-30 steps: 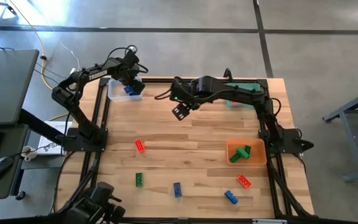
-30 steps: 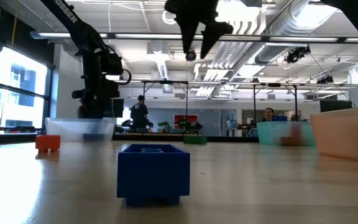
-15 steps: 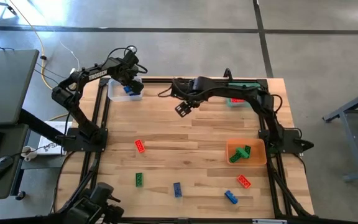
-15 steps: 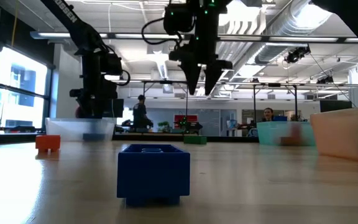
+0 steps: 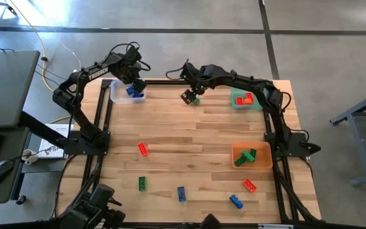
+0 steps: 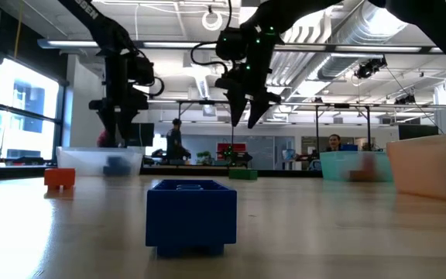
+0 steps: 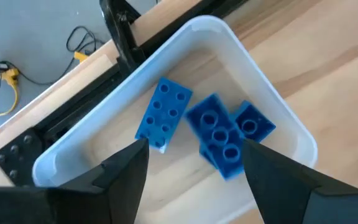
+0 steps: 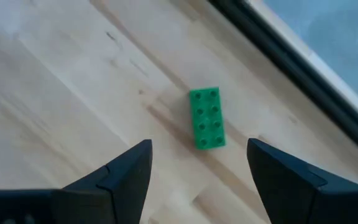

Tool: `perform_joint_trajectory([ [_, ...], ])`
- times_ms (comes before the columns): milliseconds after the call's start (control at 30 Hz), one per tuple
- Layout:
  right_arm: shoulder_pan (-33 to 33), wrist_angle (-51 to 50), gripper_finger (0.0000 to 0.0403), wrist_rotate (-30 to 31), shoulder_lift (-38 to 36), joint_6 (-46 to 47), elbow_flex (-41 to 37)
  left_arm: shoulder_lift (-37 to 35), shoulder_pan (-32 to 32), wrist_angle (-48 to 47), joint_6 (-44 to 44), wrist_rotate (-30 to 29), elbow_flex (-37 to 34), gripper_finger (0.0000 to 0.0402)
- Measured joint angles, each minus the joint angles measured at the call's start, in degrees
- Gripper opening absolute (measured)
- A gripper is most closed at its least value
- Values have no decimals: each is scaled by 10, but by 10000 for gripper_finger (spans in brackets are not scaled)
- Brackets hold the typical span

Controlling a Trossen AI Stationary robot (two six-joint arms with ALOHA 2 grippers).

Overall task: Sort & place blocks by color
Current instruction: Put the green game piece into the orange bin

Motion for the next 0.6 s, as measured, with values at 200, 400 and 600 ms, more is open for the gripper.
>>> perform_joint_trajectory([
  [200, -17, 36, 249, -17, 12, -31, 0, 0, 0, -71, 4, -3, 55, 243],
  [400, -23, 43, 249, -25, 48, -51, 0, 0, 0, -143, 2, -3, 107, 243],
  [600, -26, 44, 249, -34, 86, -59, 0, -1, -2, -191, 0, 23, 121, 243],
])
